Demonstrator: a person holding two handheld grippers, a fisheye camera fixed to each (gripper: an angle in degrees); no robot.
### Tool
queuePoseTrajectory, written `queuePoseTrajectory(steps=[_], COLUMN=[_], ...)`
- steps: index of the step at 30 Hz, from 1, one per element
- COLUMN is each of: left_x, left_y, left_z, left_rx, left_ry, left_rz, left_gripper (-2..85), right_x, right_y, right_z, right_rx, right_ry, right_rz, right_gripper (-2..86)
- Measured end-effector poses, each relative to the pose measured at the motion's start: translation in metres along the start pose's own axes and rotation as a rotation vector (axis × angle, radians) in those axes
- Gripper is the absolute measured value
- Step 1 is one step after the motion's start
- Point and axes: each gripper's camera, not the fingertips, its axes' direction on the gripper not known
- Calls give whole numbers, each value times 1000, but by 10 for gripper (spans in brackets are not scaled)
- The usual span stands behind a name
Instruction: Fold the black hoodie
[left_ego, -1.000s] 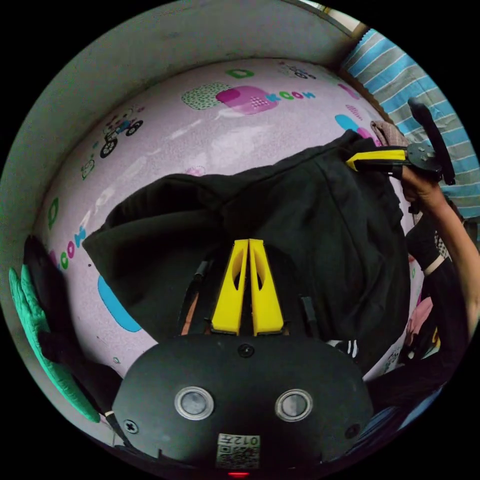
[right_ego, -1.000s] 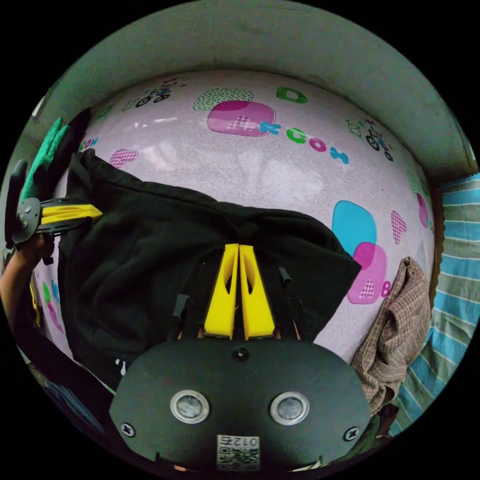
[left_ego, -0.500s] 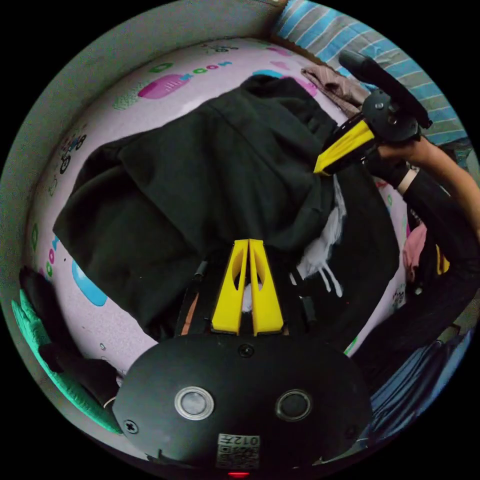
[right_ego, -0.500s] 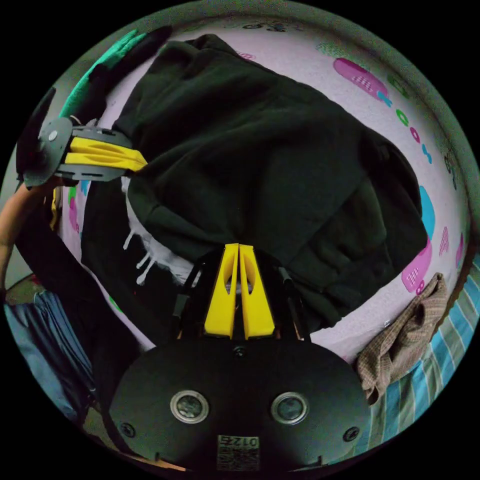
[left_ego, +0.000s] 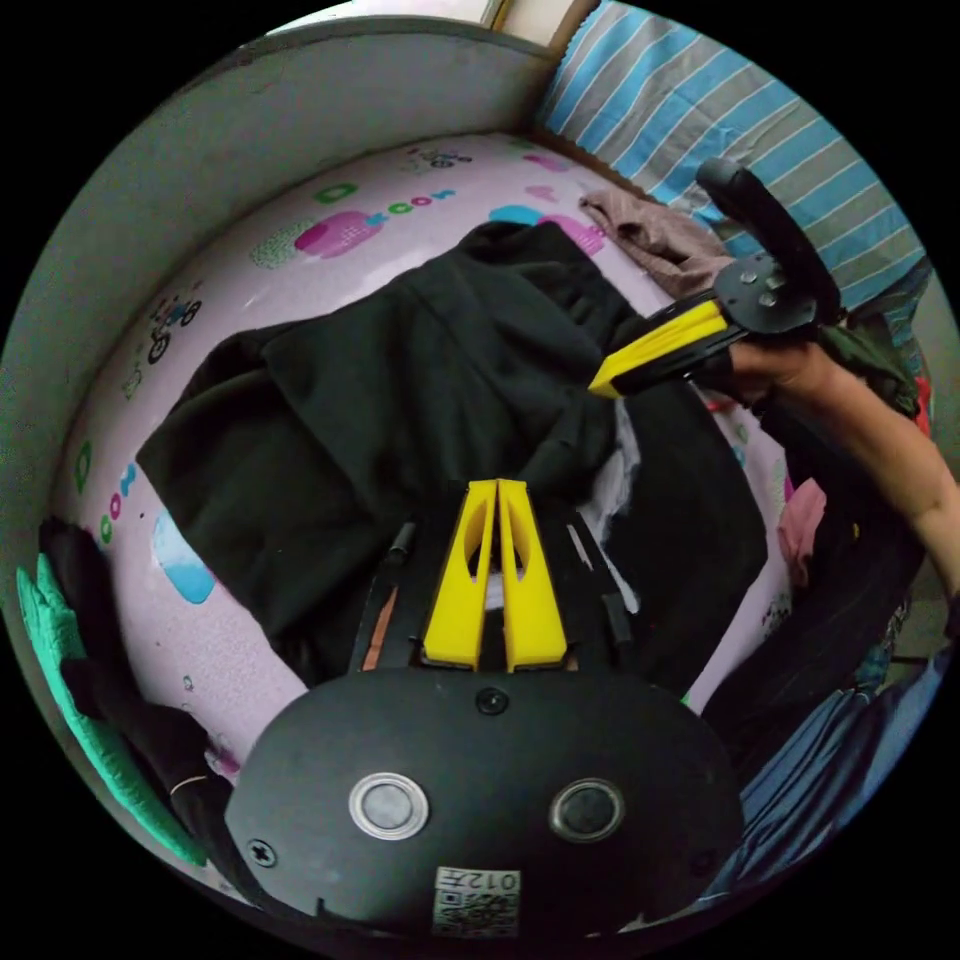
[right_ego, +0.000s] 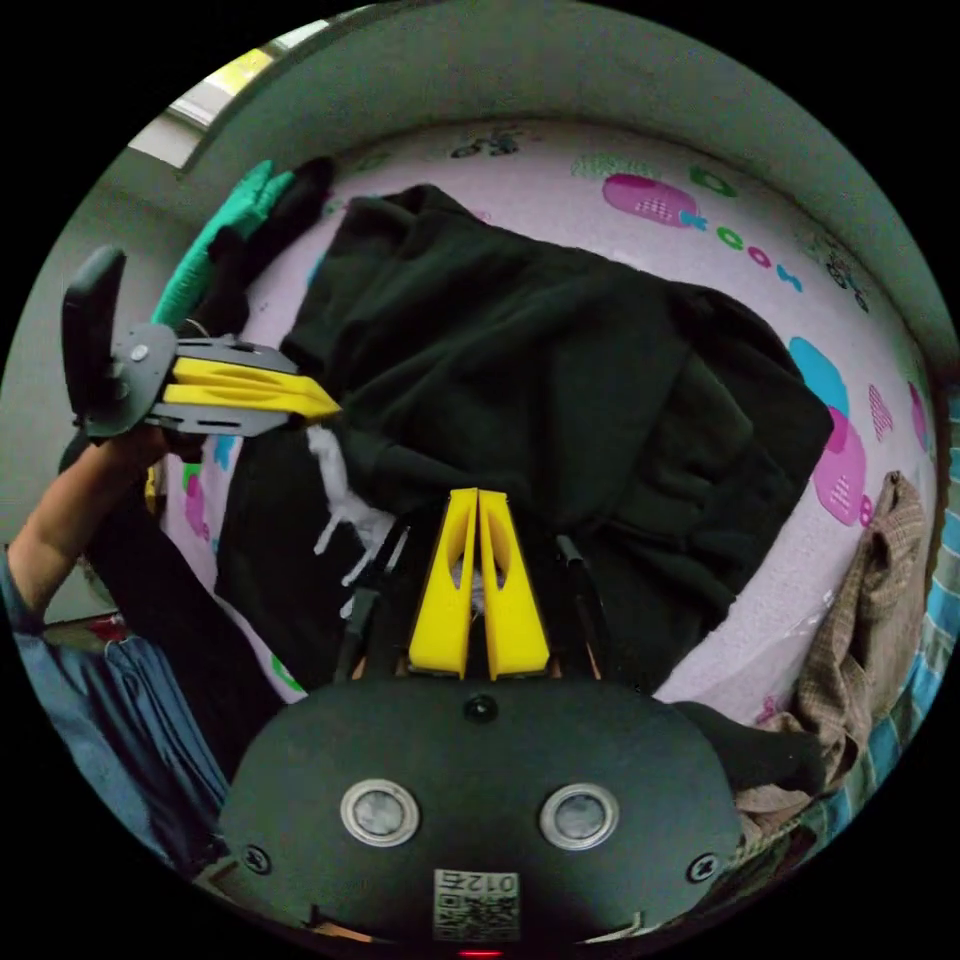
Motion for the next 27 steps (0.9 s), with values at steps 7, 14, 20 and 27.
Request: queuePoseTrajectory(steps=[7,14,20,27], left_x=[29,32,33,-1], left_y=[13,32,47,59], left_z=[56,77,70,31], left_rx=[-147,-132,-126,35], left_ry=[-81,-87,-43,-65], left_rz=[55,-8,-50,-187], left_gripper=[-1,-1,-1,0], right_x=[-19,-23,-21,-15], right_y=[34,60,92,107], right_z=[54,74,75,41], right_rx=[-121,-98,-44,158], right_ry=[114,89,-14,-7], right_rz=[-75,-17,71,160], right_gripper=[-10,-10,-10,-10])
